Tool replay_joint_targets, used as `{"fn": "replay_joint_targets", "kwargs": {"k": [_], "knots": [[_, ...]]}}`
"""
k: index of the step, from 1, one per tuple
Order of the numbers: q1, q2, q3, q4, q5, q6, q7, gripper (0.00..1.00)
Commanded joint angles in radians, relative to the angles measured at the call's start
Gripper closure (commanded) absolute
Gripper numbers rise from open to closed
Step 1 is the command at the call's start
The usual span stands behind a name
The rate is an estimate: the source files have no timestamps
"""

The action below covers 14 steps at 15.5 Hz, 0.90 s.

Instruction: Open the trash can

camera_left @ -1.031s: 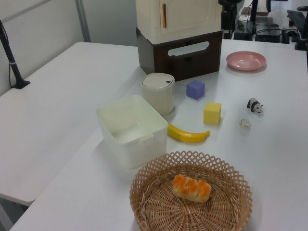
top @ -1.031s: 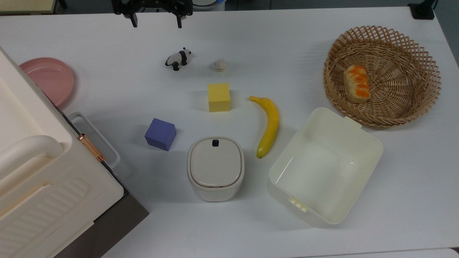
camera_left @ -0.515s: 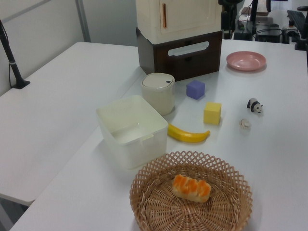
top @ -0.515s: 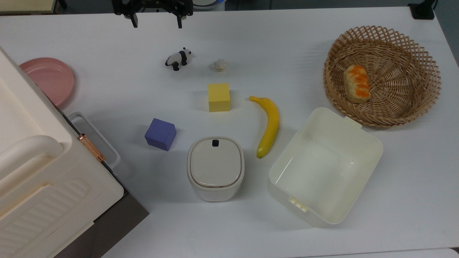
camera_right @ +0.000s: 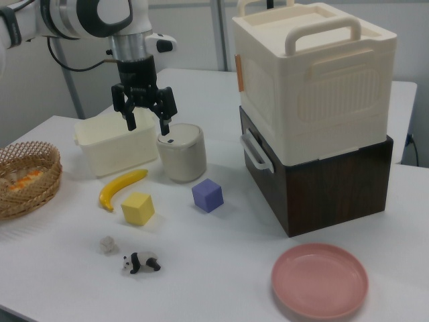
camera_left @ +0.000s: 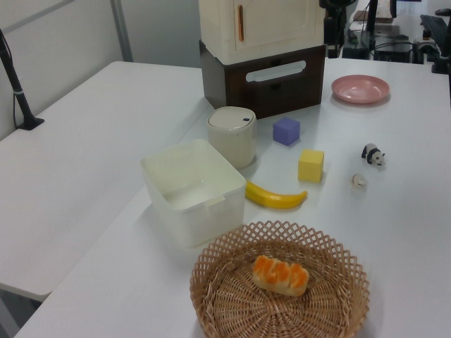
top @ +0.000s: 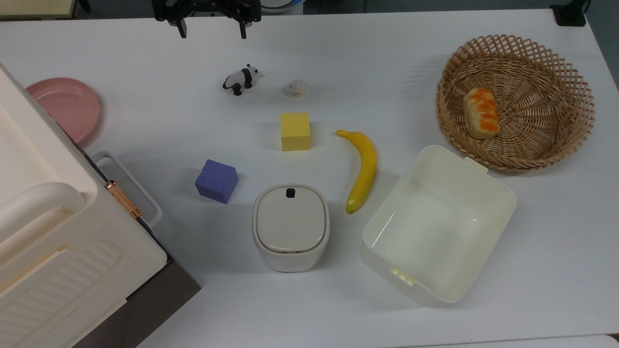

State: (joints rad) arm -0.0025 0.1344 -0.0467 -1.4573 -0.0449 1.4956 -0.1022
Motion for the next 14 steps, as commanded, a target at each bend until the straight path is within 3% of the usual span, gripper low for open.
{"fn": "replay_joint_targets", "kwargs": {"k": [1,14], "knots": [[0.006,-0.013,0.001,-0.023,-0.003,0.015,-0.017,0.0],[0.009,-0.001,0.001,-0.02,-0.013,0.046,-0.019,0.0]]}}
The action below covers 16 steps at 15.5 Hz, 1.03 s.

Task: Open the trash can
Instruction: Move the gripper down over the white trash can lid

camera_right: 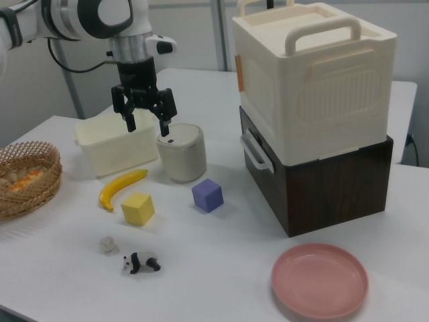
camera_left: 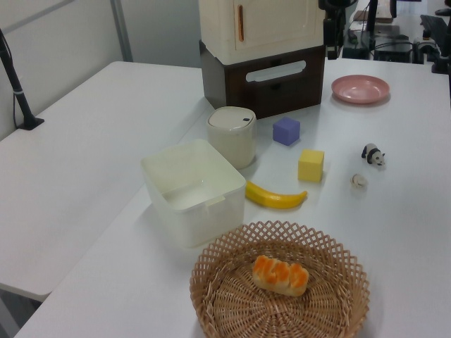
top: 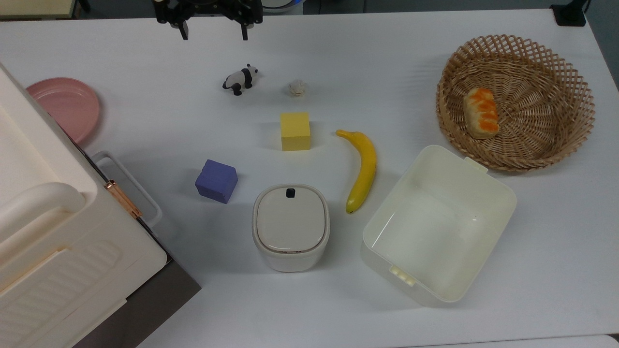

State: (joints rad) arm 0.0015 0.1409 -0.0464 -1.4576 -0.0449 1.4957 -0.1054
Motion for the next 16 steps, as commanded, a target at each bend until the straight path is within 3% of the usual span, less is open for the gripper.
{"fn": "replay_joint_targets", "kwargs": {"k": [1,7,16], "knots": [[0.005,-0.007,-0.003,-0.02,-0.013,0.048,-0.016,0.0],[0.0,-0.006,-0.01,-0.018,-0.016,0.155,-0.022,0.0],[0.002,0.058,-0.081,-0.014,-0.024,0.392,-0.267,0.0]]}}
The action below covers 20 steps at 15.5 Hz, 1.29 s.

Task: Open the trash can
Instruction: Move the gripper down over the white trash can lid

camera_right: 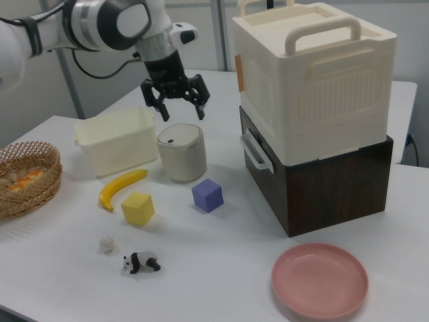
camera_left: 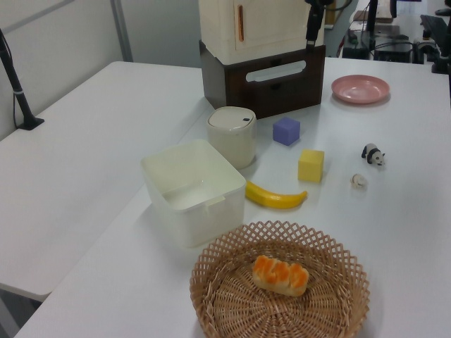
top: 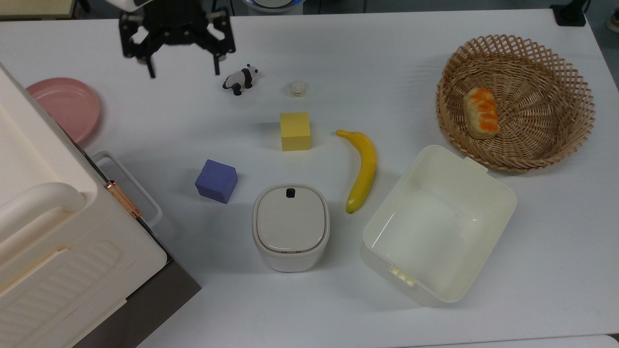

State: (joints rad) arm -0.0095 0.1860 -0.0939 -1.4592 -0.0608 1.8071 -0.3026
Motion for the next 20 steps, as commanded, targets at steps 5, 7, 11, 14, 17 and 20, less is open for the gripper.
{"fn": "replay_joint_targets", "kwargs": {"k": [5,7,11,14,17,20], "knots": [[0.025,0.067,-0.035,-0.01,0.009,0.098,0.005,0.07],[0.061,0.076,-0.036,-0.01,0.031,0.106,0.022,0.18],[0.127,0.119,-0.049,-0.009,0.119,0.214,0.06,0.59],[0.178,0.154,-0.075,-0.009,0.16,0.323,0.181,0.68],[0.201,0.197,-0.076,-0.009,0.161,0.446,0.269,0.73],[0.221,0.245,-0.081,0.014,0.157,0.561,0.325,0.75]]}}
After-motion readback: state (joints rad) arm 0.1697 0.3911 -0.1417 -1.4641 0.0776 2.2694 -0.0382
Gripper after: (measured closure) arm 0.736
